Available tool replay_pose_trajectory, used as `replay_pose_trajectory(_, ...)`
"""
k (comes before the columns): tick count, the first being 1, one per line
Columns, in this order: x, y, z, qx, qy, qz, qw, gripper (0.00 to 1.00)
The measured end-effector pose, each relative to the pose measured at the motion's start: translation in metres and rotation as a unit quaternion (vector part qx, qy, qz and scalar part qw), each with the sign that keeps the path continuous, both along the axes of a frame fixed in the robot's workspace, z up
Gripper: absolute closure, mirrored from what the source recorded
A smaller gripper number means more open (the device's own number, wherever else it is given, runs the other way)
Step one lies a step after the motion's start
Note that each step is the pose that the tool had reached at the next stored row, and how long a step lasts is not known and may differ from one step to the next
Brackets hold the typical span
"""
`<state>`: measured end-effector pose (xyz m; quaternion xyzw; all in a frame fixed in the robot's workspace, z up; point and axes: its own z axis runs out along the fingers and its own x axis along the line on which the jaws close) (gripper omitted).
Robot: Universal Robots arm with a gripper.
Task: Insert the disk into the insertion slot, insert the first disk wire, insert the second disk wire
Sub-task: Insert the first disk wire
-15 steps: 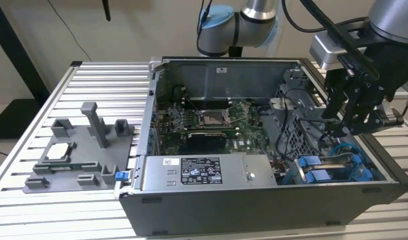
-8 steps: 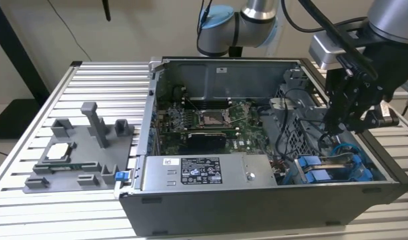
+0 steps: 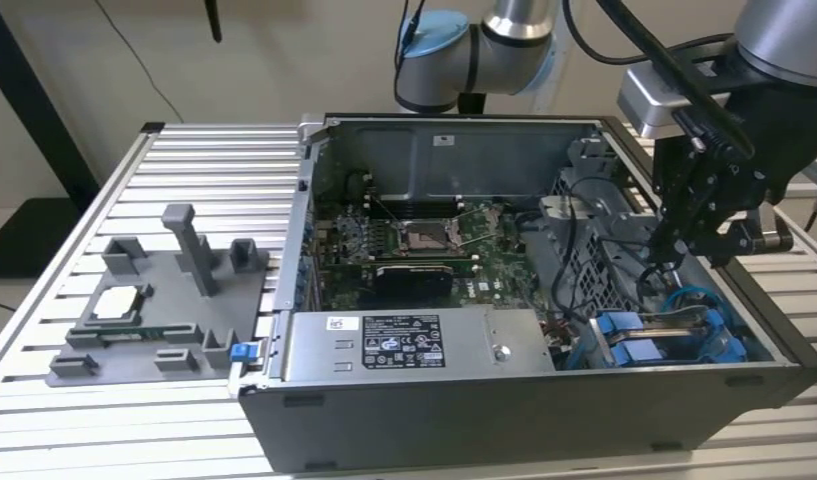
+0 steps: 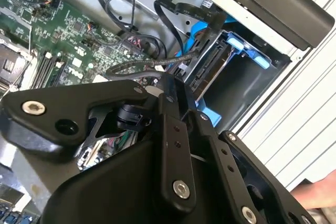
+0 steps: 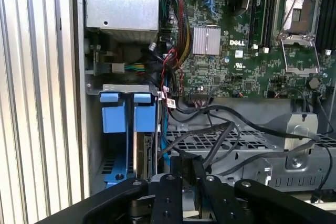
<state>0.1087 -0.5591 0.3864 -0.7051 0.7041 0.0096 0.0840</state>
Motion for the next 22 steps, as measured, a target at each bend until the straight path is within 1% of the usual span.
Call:
replay_pose_trajectory(9, 0.0, 0.0001, -0.0001, -0.0001, 0.0, 0.0, 1.0, 1.0)
replay_pose_trajectory(10, 0.0, 0.0001, -0.0004, -0.0001, 0.0003, 0.0, 1.0, 1.0)
replay_pose_trajectory(11, 0.001, 0.0001, -0.0007, -0.0005, 0.0012, 0.0, 1.0, 1.0)
replay_pose_trajectory(13, 0.004, 0.0, -0.0015, -0.0014, 0.0055, 0.0, 1.0, 1.0)
replay_pose_trajectory(17, 0.011, 0.0001, -0.0032, -0.0039, 0.0184, 0.0, 0.9998, 1.0)
replay_pose_trajectory(18, 0.013, 0.0, -0.0037, -0.004, 0.0211, 0.0, 0.9998, 1.0)
replay_pose_trajectory(20, 0.016, -0.0001, -0.0048, -0.0041, 0.0254, 0.0, 0.9997, 1.0)
replay_pose_trajectory(22, 0.019, -0.0006, -0.0059, -0.0042, 0.0281, 0.0, 0.9996, 1.0)
